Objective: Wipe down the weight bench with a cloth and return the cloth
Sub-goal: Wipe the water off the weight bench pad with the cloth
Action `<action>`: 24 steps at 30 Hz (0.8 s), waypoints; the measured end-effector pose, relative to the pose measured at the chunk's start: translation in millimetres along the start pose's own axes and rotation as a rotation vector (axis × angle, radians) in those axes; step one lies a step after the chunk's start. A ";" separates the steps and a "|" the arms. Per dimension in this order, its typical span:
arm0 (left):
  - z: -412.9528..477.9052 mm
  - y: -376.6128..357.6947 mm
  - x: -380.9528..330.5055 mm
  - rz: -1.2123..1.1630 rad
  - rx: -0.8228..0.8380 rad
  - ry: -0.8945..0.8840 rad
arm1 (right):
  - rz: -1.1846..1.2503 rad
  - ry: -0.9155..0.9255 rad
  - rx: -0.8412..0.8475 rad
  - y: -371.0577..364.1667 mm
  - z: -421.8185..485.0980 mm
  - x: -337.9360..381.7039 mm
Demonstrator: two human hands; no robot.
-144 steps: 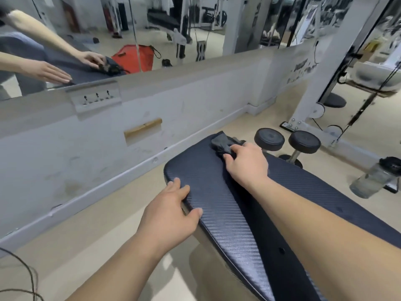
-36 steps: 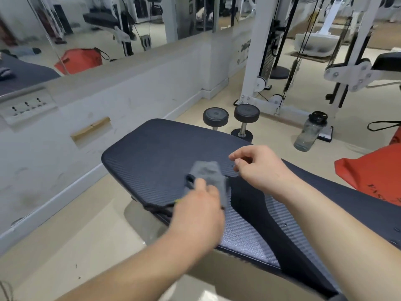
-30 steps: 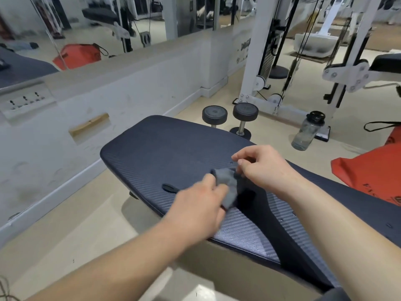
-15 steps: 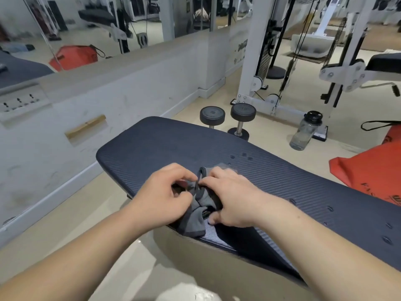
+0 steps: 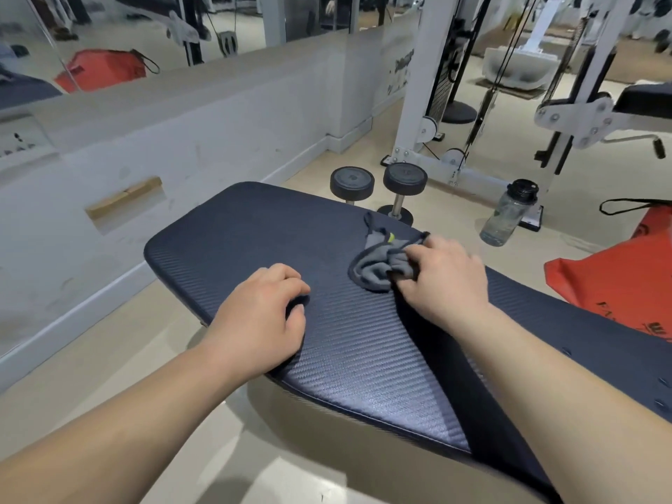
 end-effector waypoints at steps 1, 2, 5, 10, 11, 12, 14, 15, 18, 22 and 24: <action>2.4 0.6 2.3 0.009 -0.009 0.009 | 0.015 0.093 0.016 2.2 -4.3 19.6; 5.0 1.6 5.2 0.015 -0.021 0.023 | 0.059 0.188 0.049 2.7 -10.1 38.1; 11.6 1.6 9.4 0.026 -0.048 0.057 | 0.207 0.312 0.148 -0.8 -15.5 58.6; 13.1 -5.0 6.2 0.019 -0.018 0.046 | 0.112 -0.146 0.016 4.1 13.4 -31.8; 12.7 -5.7 5.5 0.017 -0.013 0.044 | 0.102 -0.229 0.020 3.3 13.1 -49.8; 12.5 -6.1 5.4 0.017 -0.014 0.040 | 0.091 -0.268 0.026 3.3 11.9 -59.4; 13.3 -7.0 4.9 0.021 -0.017 0.029 | 0.043 -0.215 0.036 5.8 8.9 -50.1; 13.9 -6.8 4.7 0.016 -0.022 0.026 | 0.043 -0.145 0.053 6.7 5.9 -33.7; 16.8 -1.9 0.4 -0.026 -0.051 0.025 | 0.140 0.176 0.147 4.8 -14.3 37.7; 20.4 18.0 -11.0 -0.122 -0.158 0.018 | 0.200 0.310 0.181 6.2 -21.2 63.4; 16.2 21.6 -19.1 -0.130 -0.162 0.014 | 0.140 0.154 0.118 7.9 -8.6 35.0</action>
Point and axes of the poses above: each hand's wrist, its own z-axis towards the middle knuckle, its own y-axis out of the back of the hand, x = y × z, the point moved 10 cm from there along z, towards the middle knuckle, and after that the axes turned 4 degrees about -z, right-handed, at the moved point
